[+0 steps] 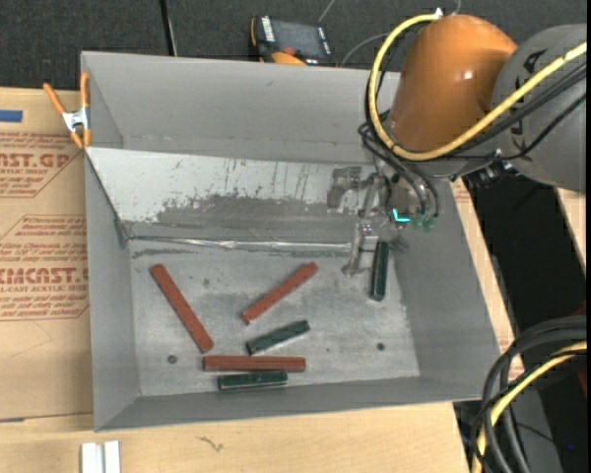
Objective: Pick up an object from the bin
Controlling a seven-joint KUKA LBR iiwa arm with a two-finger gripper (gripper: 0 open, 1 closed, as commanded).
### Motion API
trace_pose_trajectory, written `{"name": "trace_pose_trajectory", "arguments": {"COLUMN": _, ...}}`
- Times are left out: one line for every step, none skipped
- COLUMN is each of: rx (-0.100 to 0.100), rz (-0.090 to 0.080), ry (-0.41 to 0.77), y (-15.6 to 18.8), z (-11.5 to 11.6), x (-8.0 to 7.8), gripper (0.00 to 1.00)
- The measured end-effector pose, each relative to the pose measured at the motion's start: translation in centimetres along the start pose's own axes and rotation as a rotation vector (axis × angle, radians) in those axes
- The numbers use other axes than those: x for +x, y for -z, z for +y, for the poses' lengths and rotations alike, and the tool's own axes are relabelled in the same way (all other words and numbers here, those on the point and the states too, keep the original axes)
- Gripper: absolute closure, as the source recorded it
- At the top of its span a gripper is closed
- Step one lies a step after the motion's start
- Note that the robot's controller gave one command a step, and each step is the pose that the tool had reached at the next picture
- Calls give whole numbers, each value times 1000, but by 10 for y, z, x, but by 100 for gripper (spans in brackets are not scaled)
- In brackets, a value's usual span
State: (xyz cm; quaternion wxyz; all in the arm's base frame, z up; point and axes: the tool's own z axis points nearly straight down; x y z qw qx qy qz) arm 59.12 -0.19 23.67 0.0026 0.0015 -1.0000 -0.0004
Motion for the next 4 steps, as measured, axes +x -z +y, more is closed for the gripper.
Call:
{"name": "trace_pose_trajectory", "arguments": {"rx": 0, "rz": 1, "ry": 156, "y": -147, "z": 10, "x": 0, "gripper": 0}}
{"name": "trace_pose_trajectory", "arguments": {"rx": 1, "rz": -4, "ry": 194, "y": -168, "z": 14, "x": 2, "gripper": 0}}
{"name": "trace_pose_trajectory", "arguments": {"rx": 1, "rz": -7, "ry": 194, "y": -166, "z": 14, "x": 1, "gripper": 100}}
{"name": "trace_pose_trajectory", "arguments": {"rx": 2, "rz": -14, "ry": 410, "y": -17, "z": 53, "x": 23, "gripper": 100}}
